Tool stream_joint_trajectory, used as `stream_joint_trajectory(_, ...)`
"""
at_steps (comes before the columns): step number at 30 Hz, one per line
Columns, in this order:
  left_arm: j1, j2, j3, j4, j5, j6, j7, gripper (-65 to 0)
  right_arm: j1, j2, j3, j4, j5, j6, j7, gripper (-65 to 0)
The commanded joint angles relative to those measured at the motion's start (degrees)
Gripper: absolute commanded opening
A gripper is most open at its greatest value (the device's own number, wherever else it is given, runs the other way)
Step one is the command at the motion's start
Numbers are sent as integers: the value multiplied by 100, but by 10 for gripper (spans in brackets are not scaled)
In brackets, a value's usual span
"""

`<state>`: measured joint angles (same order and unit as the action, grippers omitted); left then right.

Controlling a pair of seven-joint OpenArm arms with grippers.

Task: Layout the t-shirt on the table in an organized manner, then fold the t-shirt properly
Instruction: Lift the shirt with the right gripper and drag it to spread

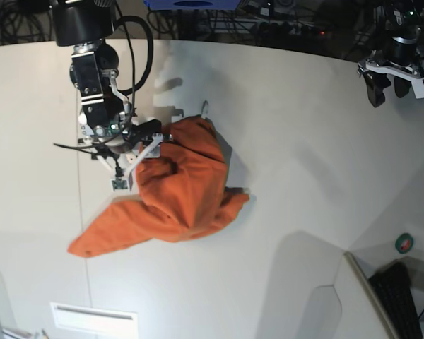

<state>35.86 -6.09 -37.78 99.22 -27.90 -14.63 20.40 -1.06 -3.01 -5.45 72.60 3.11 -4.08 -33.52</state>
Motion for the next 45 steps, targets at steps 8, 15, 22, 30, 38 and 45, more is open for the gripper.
stream_joint_trajectory(8,14,68,2,78,-54,-9,-111,-258,119,-64,-171,-284,9,16,77,-380)
stream_joint_trajectory(15,14,50,-7,60,-54,-9,-111,-258,-356,76,-496,314,9,-28,33,-650)
stream_joint_trajectory(22,-3,50,2,60,-54,-9,-128,-258,-813,577,-496,2072,-26,-221,-556,-650)
stream_joint_trajectory(30,-91,15,-42,60,-54,-9,-119,-258,-417,1553,-488,3804,-26,-995,-1576,-650)
stream_joint_trajectory(38,-399,24,-42,-98,-10,-9,-102,-258,910,1993,-373,3980,-26,-1003,-2077,-650)
stream_joint_trajectory(45,-416,-161,-42,-388,-19,-9,-102,-258,-153,2019,137,4358,9,-573,-793,-650)
